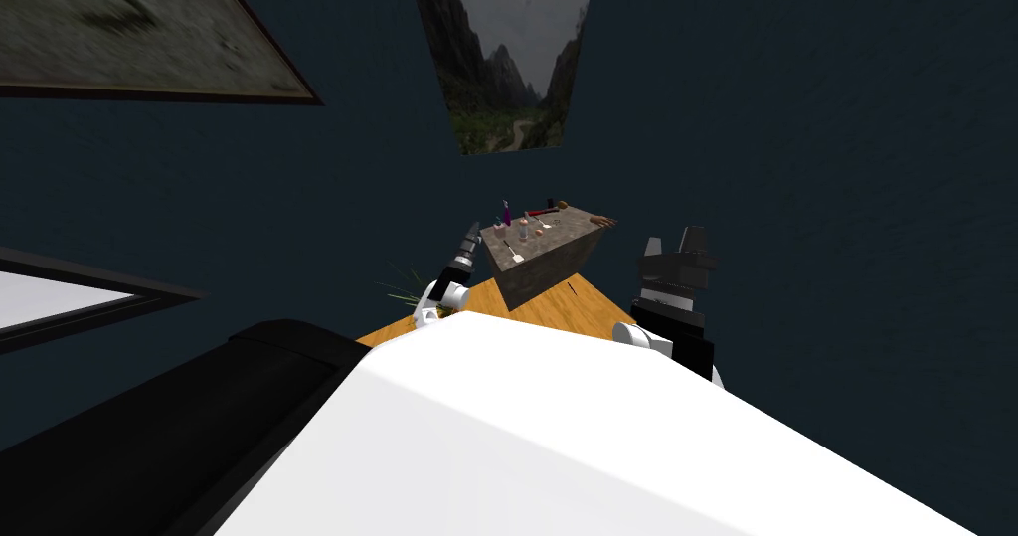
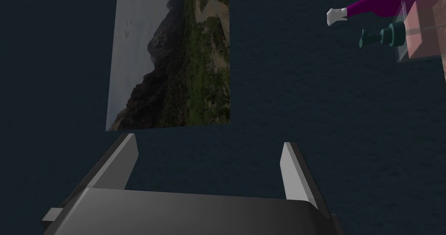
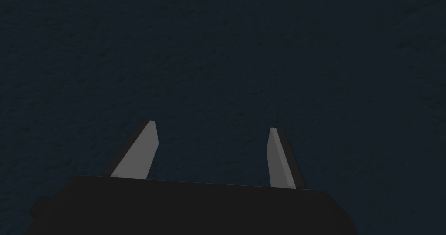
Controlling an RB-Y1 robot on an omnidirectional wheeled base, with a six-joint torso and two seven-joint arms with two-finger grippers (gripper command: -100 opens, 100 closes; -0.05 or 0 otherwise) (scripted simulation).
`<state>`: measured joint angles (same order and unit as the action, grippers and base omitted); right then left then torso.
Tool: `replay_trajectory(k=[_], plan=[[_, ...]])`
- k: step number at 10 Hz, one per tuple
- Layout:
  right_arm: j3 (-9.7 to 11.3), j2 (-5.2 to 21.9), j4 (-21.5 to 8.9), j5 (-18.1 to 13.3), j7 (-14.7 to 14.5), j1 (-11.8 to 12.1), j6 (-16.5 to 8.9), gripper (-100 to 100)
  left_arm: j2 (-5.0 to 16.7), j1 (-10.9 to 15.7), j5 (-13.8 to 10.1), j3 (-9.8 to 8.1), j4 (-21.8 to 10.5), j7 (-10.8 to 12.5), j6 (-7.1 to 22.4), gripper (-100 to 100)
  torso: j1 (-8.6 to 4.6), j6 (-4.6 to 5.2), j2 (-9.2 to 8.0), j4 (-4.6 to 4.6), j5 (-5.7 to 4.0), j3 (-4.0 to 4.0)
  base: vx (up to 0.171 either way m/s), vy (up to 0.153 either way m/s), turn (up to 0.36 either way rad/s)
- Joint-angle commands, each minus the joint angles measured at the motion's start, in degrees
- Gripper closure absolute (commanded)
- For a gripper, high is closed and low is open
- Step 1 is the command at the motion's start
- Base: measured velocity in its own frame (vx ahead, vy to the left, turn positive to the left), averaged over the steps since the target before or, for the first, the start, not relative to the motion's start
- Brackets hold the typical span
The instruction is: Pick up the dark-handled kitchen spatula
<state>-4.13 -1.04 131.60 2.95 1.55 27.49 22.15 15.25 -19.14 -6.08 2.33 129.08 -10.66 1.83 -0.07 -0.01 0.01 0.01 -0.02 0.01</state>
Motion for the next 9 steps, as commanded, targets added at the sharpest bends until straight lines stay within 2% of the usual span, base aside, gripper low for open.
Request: replay_trajectory(k=[1,4,5,8,9], plan=[[0.0,0.0,0.0,0.0,0.0,0.0,0.0,0,1.15,1.04,-0.62,-0.02,-0.33,-1.11,2.86,-100,0.0,0.0,0.0,0.0,0.0,0.0,0.006,-0.035,-0.016],[0.0,0.0,0.0,0.0,0.0,0.0,0.0,0,2.15,2.01,-1.16,-0.03,-0.71,-2.13,8.25,-100,-0.05,0.01,0.02,0.01,-0.01,0.01,0.007,-0.031,-0.012],[0.0,0.0,0.0,0.0,0.0,0.0,0.0,0,2.15,2.01,-1.16,-0.03,-0.71,-2.13,8.86,-100,-0.03,0.0,0.02,0.01,-0.01,0.01,0.007,-0.012,0.005],[0.0,0.0,0.0,0.0,0.0,0.0,0.0,0,4.15,4.05,-2.28,-0.07,-1.65,-4.29,14.15,-100,-0.01,0.0,0.03,0.01,0.0,0.02,0.011,-0.031,-0.017],[0.0,0.0,0.0,0.0,0.0,0.0,0.0,0,4.15,4.05,-2.28,-0.07,-1.65,-4.29,15.73,-100,-0.08,0.0,0.04,0.01,-0.01,0.03,0.011,-0.038,-0.007]])
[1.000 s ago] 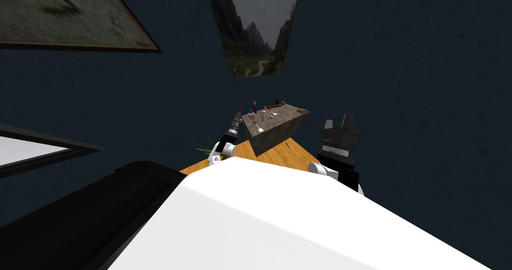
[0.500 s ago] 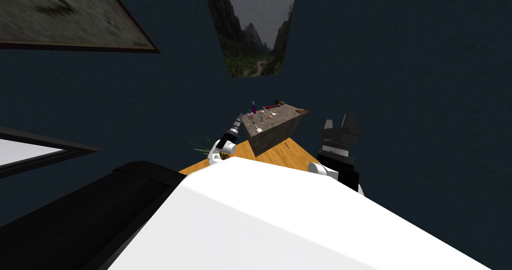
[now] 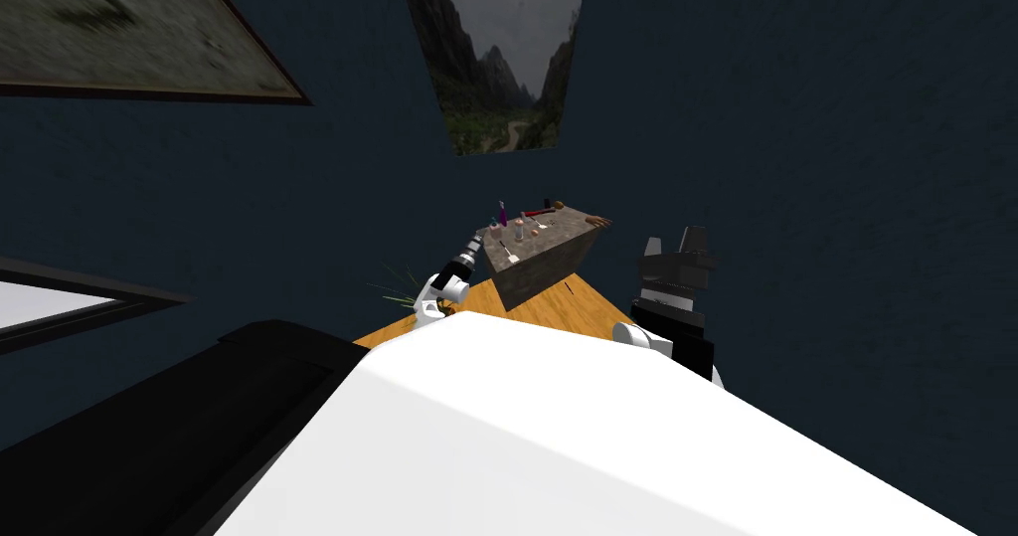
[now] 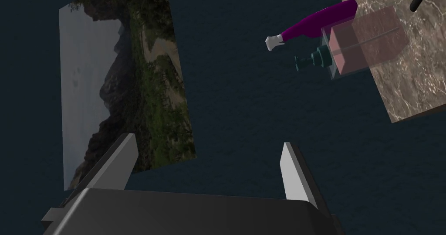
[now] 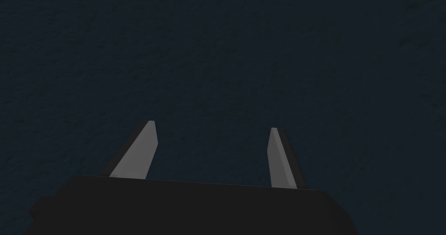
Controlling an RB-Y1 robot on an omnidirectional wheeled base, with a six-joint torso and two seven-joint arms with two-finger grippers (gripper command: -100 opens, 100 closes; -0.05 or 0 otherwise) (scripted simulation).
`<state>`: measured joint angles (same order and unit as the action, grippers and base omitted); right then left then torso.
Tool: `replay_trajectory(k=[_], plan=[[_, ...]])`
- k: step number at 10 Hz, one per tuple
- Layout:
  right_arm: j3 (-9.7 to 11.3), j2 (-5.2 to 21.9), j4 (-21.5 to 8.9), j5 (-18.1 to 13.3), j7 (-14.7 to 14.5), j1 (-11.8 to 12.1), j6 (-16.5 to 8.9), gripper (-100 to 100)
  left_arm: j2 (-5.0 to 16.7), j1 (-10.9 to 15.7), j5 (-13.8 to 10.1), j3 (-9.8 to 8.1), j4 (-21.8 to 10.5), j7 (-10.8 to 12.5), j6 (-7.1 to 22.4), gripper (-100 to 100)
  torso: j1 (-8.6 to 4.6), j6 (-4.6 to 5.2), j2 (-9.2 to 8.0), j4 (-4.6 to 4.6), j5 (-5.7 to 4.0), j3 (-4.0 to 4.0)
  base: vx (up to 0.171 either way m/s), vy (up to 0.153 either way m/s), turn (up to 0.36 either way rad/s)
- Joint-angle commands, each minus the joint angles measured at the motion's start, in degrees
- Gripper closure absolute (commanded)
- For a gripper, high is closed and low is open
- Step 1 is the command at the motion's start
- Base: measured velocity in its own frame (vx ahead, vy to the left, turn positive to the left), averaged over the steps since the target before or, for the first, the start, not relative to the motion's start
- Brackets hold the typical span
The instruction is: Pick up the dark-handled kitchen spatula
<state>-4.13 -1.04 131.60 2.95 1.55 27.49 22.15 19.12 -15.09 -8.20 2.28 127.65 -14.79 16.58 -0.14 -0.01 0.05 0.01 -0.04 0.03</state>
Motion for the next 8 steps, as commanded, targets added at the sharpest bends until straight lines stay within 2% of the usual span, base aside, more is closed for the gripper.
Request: replay_trajectory(k=[1,4,6,7,8], plan=[[0.0,0.0,0.0,0.0,0.0,0.0,0.0,0,0.28,0.0,-0.17,-0.02,-0.22,-0.17,2.1,-100,0.0,0.0,0.0,0.0,0.0,0.0,0.005,-0.011,0.001],[0.0,0.0,0.0,0.0,0.0,0.0,0.0,0,2.21,2.17,-1.32,-0.13,-1.49,-2.48,7.53,-100,0.06,0.0,0.0,0.0,0.02,0.0,0.016,-0.027,-0.02],[0.0,0.0,0.0,0.0,0.0,0.0,0.0,0,2.21,2.17,-1.32,-0.13,-1.49,-2.48,10.24,-100,0.02,0.0,0.02,0.01,0.0,0.01,0.015,-0.028,-0.004],[0.0,0.0,0.0,0.0,0.0,0.0,0.0,0,3.11,3.3,-1.9,-0.22,-2.28,-3.68,12.28,-100,0.06,-0.01,0.0,0.0,0.01,0.0,0.033,-0.029,-0.022],[0.0,0.0,0.0,0.0,0.0,0.0,0.0,0,3.11,3.3,-1.9,-0.22,-2.28,-3.68,14.01,-100,0.04,0.0,0.06,0.01,0.01,0.03,0.03,-0.03,-0.015]])
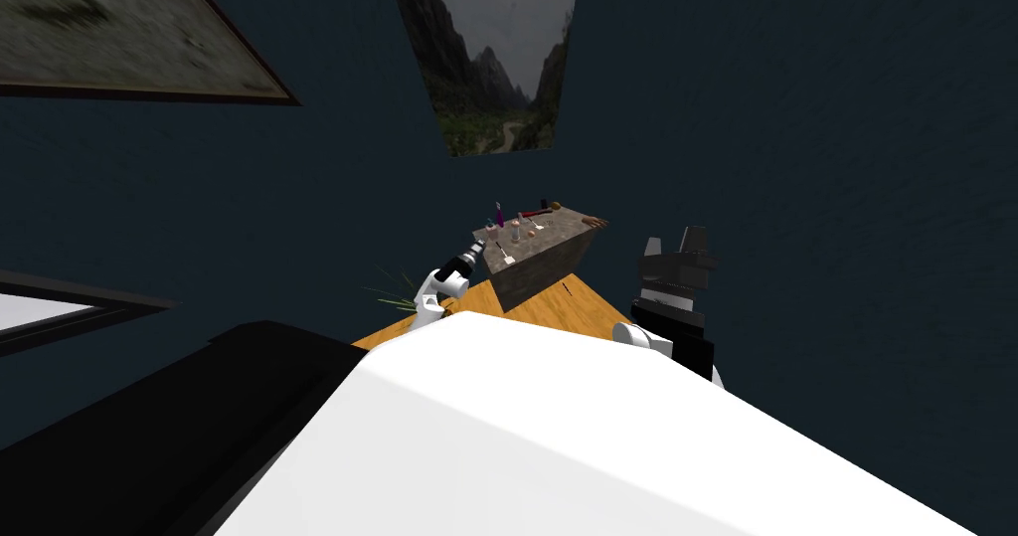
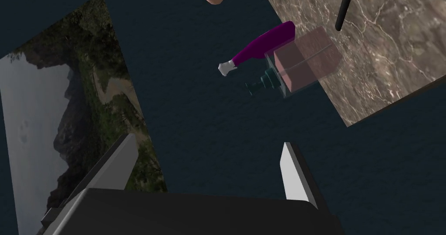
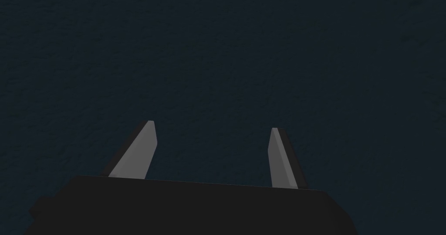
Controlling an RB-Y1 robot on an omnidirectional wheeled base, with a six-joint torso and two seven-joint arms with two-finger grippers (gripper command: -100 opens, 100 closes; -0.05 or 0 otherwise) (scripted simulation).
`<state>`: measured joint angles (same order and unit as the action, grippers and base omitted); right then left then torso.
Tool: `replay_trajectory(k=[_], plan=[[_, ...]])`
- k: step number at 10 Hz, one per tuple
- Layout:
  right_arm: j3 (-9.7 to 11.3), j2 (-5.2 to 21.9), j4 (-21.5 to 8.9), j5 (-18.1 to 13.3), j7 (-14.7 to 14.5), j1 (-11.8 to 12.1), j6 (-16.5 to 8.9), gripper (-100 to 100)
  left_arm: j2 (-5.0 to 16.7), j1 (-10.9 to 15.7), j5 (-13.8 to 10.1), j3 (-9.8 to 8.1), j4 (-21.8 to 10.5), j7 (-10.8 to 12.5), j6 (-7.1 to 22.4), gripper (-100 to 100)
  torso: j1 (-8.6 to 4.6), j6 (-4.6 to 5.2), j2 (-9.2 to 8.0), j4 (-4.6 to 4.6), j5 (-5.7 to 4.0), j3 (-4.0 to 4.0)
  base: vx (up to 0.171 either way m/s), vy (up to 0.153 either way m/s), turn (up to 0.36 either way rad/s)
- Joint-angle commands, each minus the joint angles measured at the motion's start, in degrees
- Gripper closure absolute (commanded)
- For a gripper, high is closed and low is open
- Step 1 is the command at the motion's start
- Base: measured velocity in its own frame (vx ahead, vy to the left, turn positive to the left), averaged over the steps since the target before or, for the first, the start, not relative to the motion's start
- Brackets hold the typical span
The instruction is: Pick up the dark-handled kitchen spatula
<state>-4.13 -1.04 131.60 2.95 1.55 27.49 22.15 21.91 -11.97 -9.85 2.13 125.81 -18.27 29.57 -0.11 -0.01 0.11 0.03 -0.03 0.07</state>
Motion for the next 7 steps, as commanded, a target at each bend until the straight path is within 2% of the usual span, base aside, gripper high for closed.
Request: replay_trajectory(k=[1,3,4,5,6,7], plan=[[0.0,0.0,0.0,0.0,0.0,0.0,0.0,0,1.18,1.34,-0.83,-0.18,-1.34,-1.43,2.86,-100,0.0,0.0,0.0,0.0,0.0,0.0,0.033,-0.044,-0.03],[0.0,0.0,0.0,0.0,0.0,0.0,0.0,0,1.18,1.34,-0.83,-0.18,-1.34,-1.43,5.39,-100,-0.03,0.0,0.01,0.0,-0.01,0.0,0.019,-0.03,-0.003],[0.0,0.0,0.0,0.0,0.0,0.0,0.0,0,1.99,2.5,-1.41,-0.31,-2.36,-2.69,7.38,-100,0.03,0.0,-0.05,-0.01,0.0,-0.03,0.023,-0.032,-0.029],[0.0,0.0,0.0,0.0,0.0,0.0,0.0,0,1.99,2.5,-1.41,-0.31,-2.36,-2.69,8.99,-100,0.0,0.01,-0.02,-0.01,0.0,-0.01,0.03,-0.03,-0.016],[0.0,0.0,0.0,0.0,0.0,0.0,0.0,0,1.99,2.5,-1.41,-0.31,-2.36,-2.69,9.42,-100,0.01,0.0,0.0,0.0,0.0,0.0,0.017,-0.013,0.003],[0.0,0.0,0.0,0.0,0.0,0.0,0.0,0,2.73,3.69,-1.98,-0.46,-3.48,-3.96,11.83,-100,0.05,-0.01,-0.04,-0.01,0.01,-0.02,0.028,-0.028,-0.034]])
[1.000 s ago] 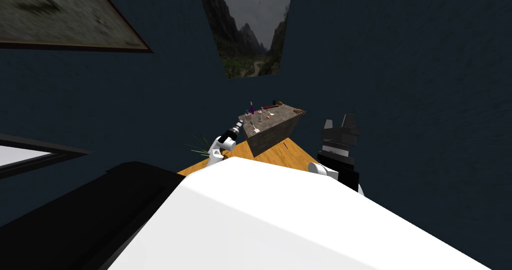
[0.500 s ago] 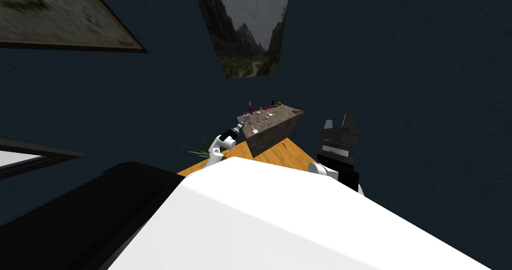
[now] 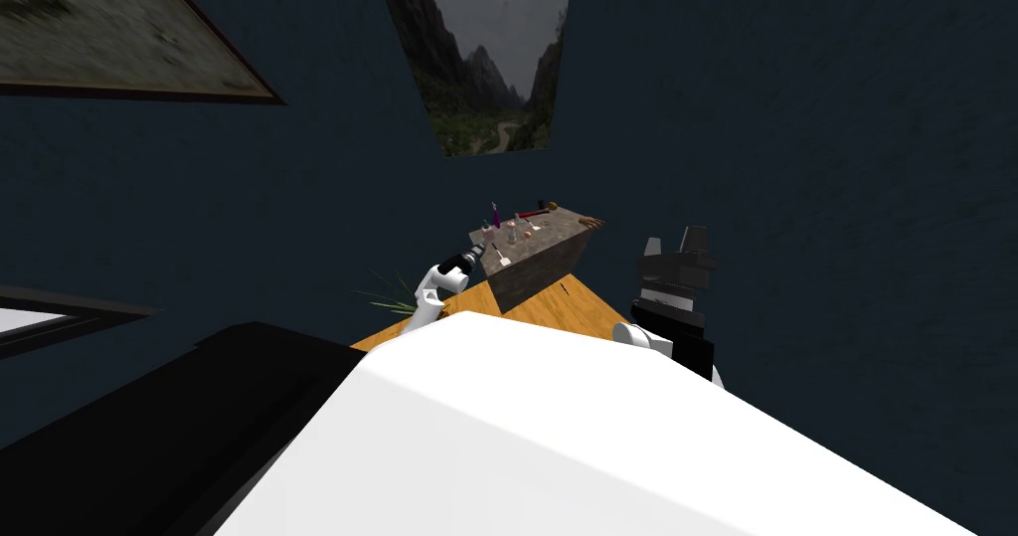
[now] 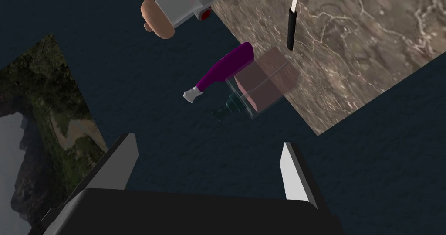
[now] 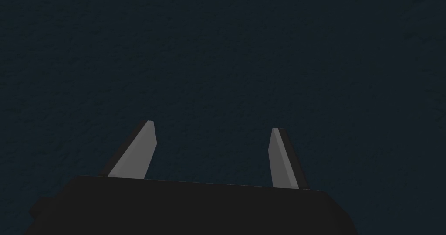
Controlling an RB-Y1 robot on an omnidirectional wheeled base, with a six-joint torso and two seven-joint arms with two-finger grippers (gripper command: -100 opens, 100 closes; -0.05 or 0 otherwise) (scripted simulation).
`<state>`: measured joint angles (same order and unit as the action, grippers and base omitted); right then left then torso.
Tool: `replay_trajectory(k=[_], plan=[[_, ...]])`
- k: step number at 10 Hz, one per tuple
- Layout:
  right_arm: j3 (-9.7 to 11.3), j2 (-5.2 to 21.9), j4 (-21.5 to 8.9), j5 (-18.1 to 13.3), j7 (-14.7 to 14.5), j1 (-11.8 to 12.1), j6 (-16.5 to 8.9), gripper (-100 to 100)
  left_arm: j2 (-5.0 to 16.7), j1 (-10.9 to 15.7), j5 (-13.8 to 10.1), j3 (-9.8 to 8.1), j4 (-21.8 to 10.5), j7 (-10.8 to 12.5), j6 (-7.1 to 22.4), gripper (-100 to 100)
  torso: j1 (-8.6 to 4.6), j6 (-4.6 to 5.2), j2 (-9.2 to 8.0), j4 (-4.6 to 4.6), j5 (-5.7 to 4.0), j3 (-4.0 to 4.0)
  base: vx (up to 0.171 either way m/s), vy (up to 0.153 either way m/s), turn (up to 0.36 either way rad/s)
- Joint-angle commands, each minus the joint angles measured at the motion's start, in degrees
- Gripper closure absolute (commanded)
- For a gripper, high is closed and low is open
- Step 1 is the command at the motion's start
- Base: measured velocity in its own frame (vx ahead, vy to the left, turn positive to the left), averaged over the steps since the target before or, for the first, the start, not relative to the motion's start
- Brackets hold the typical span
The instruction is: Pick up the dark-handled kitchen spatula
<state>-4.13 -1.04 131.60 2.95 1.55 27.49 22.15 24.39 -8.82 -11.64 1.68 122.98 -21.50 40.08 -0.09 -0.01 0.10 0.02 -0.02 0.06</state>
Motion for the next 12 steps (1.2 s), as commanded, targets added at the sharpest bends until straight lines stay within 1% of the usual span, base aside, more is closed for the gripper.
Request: replay_trajectory(k=[1,2,3,4,5,6,7,8,9,10,11,12], plan=[[0.0,0.0,0.0,0.0,0.0,0.0,0.0,0,0.26,0.54,-0.19,-0.01,-0.66,-0.73,2.86,-100,0.0,0.0,0.0,0.0,0.0,0.0,0.04,-0.033,-0.016],[0.0,0.0,0.0,0.0,0.0,0.0,0.0,0,0.94,1.74,-0.76,-0.19,-1.89,-2.02,4.7,-100,-0.03,-0.01,0.03,0.01,-0.01,0.02,0.054,-0.048,-0.033],[0.0,0.0,0.0,0.0,0.0,0.0,0.0,0,0.94,1.74,-0.76,-0.19,-1.89,-2.02,6.76,-100,-0.08,0.0,0.09,0.02,-0.02,0.05,0.045,-0.043,-0.013],[0.0,0.0,0.0,0.0,0.0,0.0,0.0,0,1.57,2.96,-1.31,-0.38,-3.22,-3.31,8.25,-100,-0.06,-0.01,0.07,0.02,-0.01,0.05,0.052,-0.054,-0.028],[0.0,0.0,0.0,0.0,0.0,0.0,0.0,0,1.57,2.96,-1.31,-0.38,-3.22,-3.31,9.77,-100,-0.1,0.0,0.1,0.02,-0.02,0.06,0.051,-0.046,-0.019],[0.0,0.0,0.0,0.0,0.0,0.0,0.0,0,1.57,2.96,-1.31,-0.38,-3.22,-3.31,10.58,-100,-0.08,-0.01,0.09,0.03,-0.02,0.06,0.024,-0.017,0.005],[0.0,0.0,0.0,0.0,0.0,0.0,0.0,0,2.15,4.17,-1.86,-0.6,-4.62,-4.61,12.56,-100,0.01,-0.01,0.01,0.01,0.0,0.01,0.041,-0.032,-0.034],[0.0,0.0,0.0,0.0,0.0,0.0,0.0,0,2.15,4.17,-1.86,-0.6,-4.62,-4.61,14.26,-100,-0.02,-0.01,0.04,0.01,-0.01,0.02,0.047,-0.035,-0.02],[0.0,0.0,0.0,0.0,0.0,0.0,0.0,0,2.68,5.38,-2.4,-0.83,-6.08,-5.91,15.71,-100,-0.03,-0.01,0.06,0.02,-0.01,0.04,0.063,-0.042,-0.041],[0.0,0.0,0.0,0.0,0.0,0.0,0.0,0,2.68,5.38,-2.4,-0.83,-6.08,-5.91,17.3,-100,-0.05,0.0,0.12,0.03,-0.02,0.07,0.058,-0.033,-0.016],[0.0,0.0,0.0,0.0,0.0,0.01,0.0,0,2.68,5.38,-2.4,-0.83,-6.08,-5.91,17.91,-100,-0.03,-0.02,0.11,0.03,-0.01,0.07,0.026,-0.019,0.008],[0.0,0.0,0.0,0.0,0.0,0.0,0.0,0,3.17,6.57,-2.91,-1.07,-7.59,-7.19,20.1,-100,0.01,-0.02,0.02,0.01,0.0,0.02,0.047,-0.044,-0.034]])
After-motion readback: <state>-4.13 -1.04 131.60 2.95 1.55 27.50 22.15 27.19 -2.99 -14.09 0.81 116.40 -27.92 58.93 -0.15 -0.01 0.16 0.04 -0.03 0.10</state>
